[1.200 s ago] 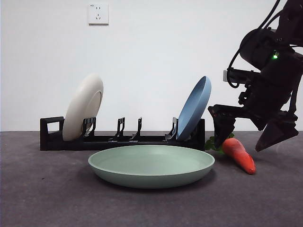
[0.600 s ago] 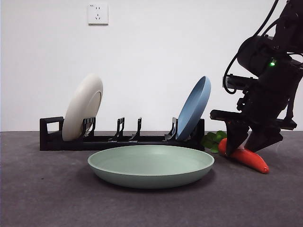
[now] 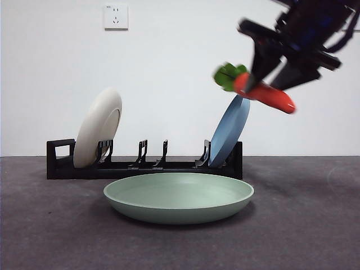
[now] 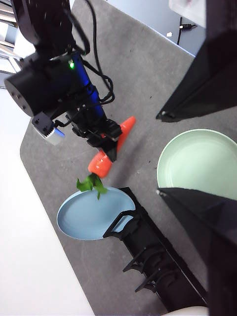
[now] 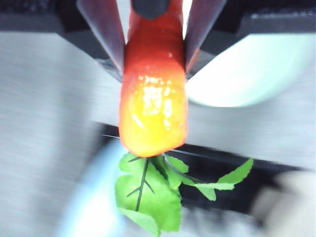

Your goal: Take the green plate from the plate rack,put the plate on the table,take the carrot from the table,put the carrot in the plate

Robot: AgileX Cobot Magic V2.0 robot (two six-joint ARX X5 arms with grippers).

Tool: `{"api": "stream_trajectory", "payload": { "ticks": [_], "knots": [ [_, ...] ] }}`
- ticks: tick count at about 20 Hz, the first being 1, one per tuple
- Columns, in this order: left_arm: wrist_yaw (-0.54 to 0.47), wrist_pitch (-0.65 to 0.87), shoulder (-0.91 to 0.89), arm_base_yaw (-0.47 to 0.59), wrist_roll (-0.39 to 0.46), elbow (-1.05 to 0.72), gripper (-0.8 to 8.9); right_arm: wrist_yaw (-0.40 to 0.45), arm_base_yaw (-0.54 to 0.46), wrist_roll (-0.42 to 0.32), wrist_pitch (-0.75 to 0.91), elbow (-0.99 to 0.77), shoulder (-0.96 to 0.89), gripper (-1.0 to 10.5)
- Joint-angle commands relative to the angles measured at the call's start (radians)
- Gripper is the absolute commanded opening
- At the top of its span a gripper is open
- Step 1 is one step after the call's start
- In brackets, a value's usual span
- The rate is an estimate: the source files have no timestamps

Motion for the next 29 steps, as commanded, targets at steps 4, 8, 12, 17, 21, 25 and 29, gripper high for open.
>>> {"api": "stream_trajectory", "payload": {
  "ticks": [4, 8, 12, 17, 21, 25, 29],
  "knots": [
    [-0.002, -0.022, -0.002, 0.0, -0.006, -0.004, 2.25, -0.002, 0.182, 0.066, 0.07, -0.003, 0.154, -0.1],
    [-0.002, -0.048, -0.002, 0.0, -0.006, -0.004, 2.25, -0.001, 0.265, 0.094, 0.21, -0.003, 0.347, -0.1],
    [-0.002, -0.071, -0.002, 0.0, -0.006, -0.004, 2.25, 0.0, 0.283, 0.105, 0.272, -0.003, 0.482, -0.1],
    [-0.002, -0.078, -0.002, 0.0, -0.006, -0.004, 2.25, -0.003, 0.283, 0.105, 0.271, -0.003, 0.506, 0.9],
    [-0.002, -0.078, -0.002, 0.0, -0.006, -0.004, 2.25, -0.002, 0.283, 0.108, 0.264, -0.003, 0.459, 4.8],
    [-0.002, -0.083, -0.002, 0.0, -0.006, -0.004, 2.25, -0.002, 0.283, 0.106, 0.188, -0.003, 0.301, 4.8],
    [-0.002, -0.139, -0.002, 0.0, -0.006, -0.004, 2.25, -0.013, 0.288, 0.095, -0.097, -0.003, 0.032, 4.8]
  ]
}}
